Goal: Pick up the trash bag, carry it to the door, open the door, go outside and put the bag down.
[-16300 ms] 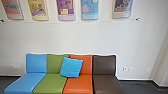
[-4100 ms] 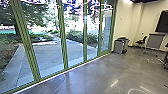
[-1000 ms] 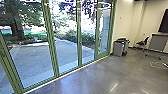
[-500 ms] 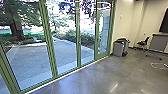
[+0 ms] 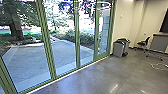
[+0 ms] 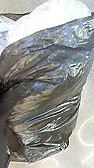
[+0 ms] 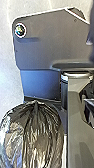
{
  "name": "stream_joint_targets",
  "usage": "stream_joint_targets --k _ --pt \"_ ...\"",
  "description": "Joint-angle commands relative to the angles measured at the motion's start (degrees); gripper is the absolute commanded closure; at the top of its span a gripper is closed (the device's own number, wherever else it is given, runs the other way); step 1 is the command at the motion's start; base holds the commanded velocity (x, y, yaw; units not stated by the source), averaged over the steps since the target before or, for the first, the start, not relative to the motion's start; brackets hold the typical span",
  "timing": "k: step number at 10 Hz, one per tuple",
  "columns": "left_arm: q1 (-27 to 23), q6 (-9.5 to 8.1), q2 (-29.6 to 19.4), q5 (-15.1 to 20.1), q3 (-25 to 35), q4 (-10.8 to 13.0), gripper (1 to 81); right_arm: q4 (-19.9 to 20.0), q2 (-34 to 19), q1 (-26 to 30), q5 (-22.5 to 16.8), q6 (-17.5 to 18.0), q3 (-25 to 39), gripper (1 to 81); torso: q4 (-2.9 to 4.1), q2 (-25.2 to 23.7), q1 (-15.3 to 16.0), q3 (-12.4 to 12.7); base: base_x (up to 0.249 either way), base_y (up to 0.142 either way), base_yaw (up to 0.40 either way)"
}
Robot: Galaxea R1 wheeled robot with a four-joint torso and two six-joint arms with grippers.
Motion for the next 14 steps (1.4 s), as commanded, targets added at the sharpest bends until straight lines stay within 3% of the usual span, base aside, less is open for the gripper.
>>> stream_joint_targets --k 1,14 --pt "-3.9 0.36 -0.1 2.7 -0.1 0.3 81.1 -1.1 1.0 2.3 -3.7 -0.5 0.3 1.0 0.0 0.0 0.0 0.0 0.105 -0.067 0.0" --pt "-3.9 0.36 0.2 1.7 -0.1 0.3 81.1 -1.4 2.7 2.4 -4.0 -1.7 -3.7 1.0 0.0 0.0 0.0 0.0 0.101 -0.079 0.0"
